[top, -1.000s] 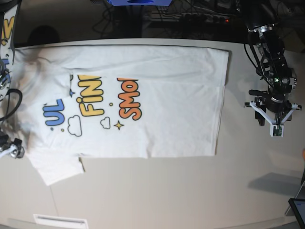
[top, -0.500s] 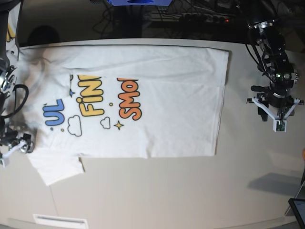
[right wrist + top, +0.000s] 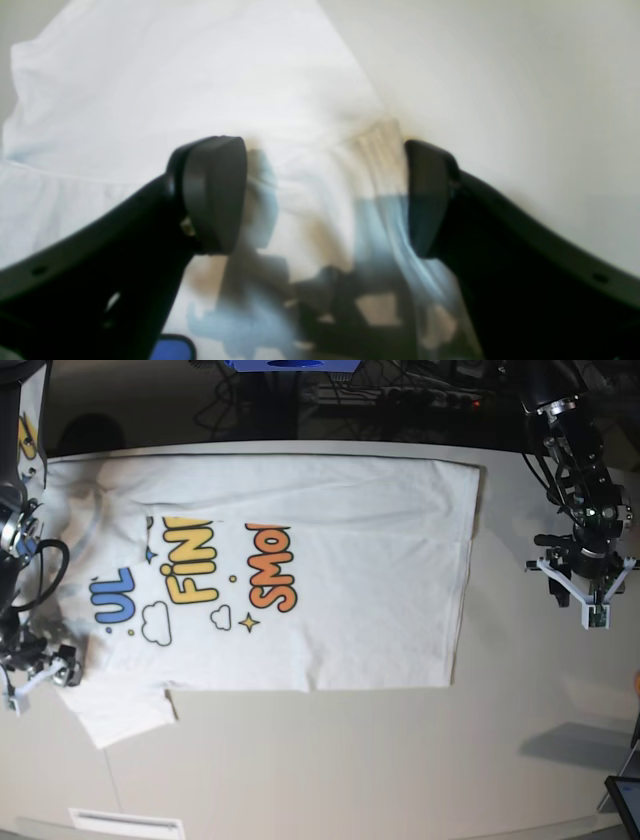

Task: Fold the T-shirt properly
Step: 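Lower both grippers and grasp the open long edge of the shirt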

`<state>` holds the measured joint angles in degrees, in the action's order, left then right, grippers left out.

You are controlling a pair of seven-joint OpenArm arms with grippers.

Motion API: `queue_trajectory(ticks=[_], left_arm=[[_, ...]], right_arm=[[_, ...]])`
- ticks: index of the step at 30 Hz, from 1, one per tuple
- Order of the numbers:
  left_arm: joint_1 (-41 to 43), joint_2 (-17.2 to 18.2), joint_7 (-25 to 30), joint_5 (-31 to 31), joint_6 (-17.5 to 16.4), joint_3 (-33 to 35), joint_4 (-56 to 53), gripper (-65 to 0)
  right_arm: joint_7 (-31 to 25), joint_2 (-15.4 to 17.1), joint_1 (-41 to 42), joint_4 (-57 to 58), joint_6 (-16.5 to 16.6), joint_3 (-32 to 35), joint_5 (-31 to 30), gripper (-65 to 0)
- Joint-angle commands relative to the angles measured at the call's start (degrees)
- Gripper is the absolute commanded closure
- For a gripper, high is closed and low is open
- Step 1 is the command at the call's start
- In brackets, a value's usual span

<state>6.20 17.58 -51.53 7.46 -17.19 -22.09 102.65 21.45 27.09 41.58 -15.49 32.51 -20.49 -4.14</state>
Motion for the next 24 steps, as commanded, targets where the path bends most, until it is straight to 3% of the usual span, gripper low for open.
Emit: queue_trajectory(ticks=[1, 8, 10, 14, 16, 20, 24], left_arm=[[-0.8, 1.0, 1.2, -0.3, 0.3, -0.3, 1.2, -28.9], [-0.9, 1.2, 1.2, -0.3, 0.3, -0.4, 0.9, -28.9], [-0.9, 1.2, 1.2, -0.2, 0.3, -0.3, 0.9, -29.1], [-1.9, 0.7, 1.1, -0.2, 0.3, -0.3, 0.9, -29.1], [-2.7, 0.7, 0.8, -0.2, 0.3, -0.3, 0.3, -29.1], [-5.2, 0.7, 0.8, -0.1, 0.3, -0.3, -3.6, -29.2], [-10.3, 0.7, 0.7, 2.3, 0.3, -0.6, -12.8, -39.5]], right_arm=[[-0.4, 1.1, 1.7, -0.8, 0.3, 0.0, -0.4, -45.7], [-0.5, 1.1, 1.7, -1.0, 0.3, 0.0, -0.4, -43.1], [-1.1, 1.1, 1.7, -1.0, 0.3, 0.0, -0.4, -34.5], [-2.3, 1.1, 1.7, -0.6, 0.1, 0.0, -0.4, -8.9], [-2.3, 1.1, 1.7, -0.6, 0.1, 0.0, -0.4, -1.7], [-2.4, 1.1, 1.7, -0.9, 0.1, 0.0, -0.4, -1.6], [-2.4, 1.1, 1.7, -1.0, 0.1, 0.0, -0.4, -1.6]])
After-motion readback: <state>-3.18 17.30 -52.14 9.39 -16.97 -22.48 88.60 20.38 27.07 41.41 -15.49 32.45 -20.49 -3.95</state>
